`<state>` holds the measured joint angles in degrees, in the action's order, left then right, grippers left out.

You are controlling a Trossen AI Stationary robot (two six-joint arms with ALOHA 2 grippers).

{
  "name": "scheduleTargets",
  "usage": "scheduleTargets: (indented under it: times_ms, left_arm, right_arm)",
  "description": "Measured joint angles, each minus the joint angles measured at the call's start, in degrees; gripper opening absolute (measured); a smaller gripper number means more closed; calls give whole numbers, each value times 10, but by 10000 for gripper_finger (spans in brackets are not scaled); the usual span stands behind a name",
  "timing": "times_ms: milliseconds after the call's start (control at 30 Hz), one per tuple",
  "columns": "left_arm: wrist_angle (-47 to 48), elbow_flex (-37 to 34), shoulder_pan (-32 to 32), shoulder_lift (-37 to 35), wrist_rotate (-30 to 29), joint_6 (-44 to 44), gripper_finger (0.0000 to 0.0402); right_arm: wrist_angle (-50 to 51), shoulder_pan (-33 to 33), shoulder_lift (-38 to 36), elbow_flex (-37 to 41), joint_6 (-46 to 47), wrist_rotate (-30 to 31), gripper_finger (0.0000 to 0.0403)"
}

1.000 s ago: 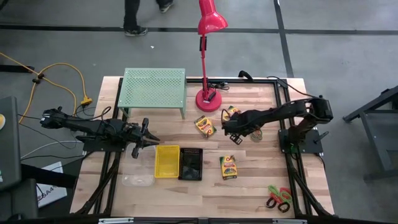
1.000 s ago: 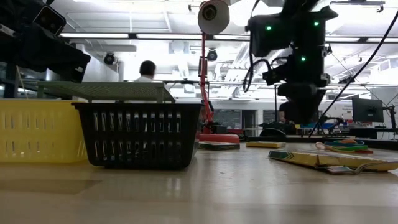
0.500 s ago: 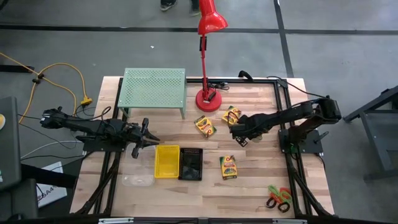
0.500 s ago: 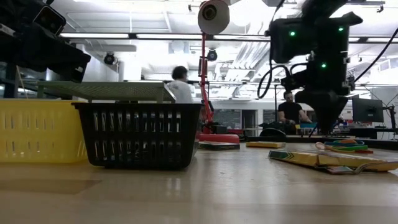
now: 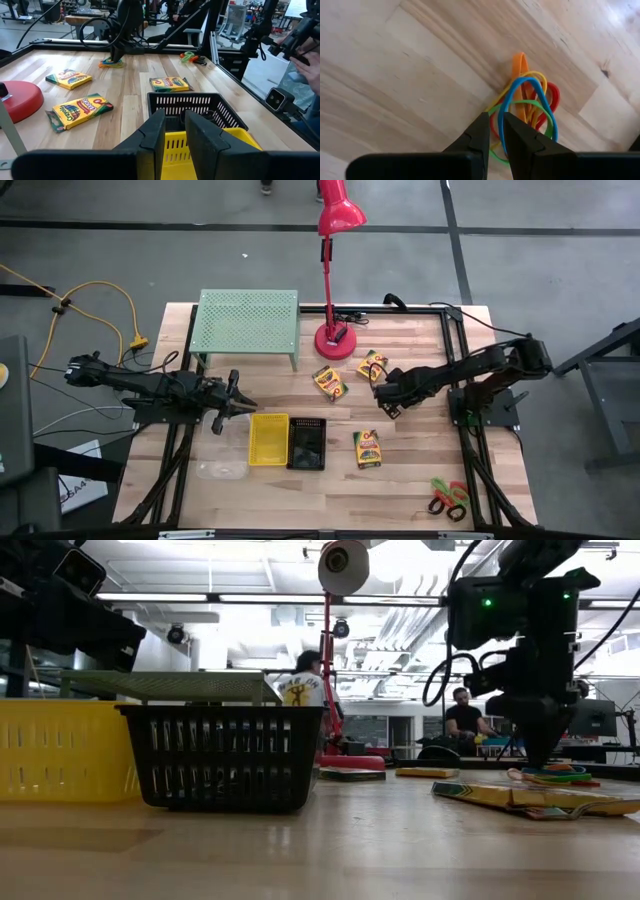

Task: Pick & Place Office Desk Supplies
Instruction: Put the blue rubber band into the black rubber band

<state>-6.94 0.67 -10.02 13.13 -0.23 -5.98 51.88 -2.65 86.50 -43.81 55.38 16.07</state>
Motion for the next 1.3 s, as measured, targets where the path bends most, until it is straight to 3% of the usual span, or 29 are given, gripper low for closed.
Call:
scheduleTargets:
  times_ms: [1067,1300]
  left_arm:
    - [0,0,0,0,0,0,71]
    - [0,0,0,0,0,0,71]
  right_arm:
    - [-16,0,1,27,19,-15,42]
    - [-16,0,1,27,18,-14,8]
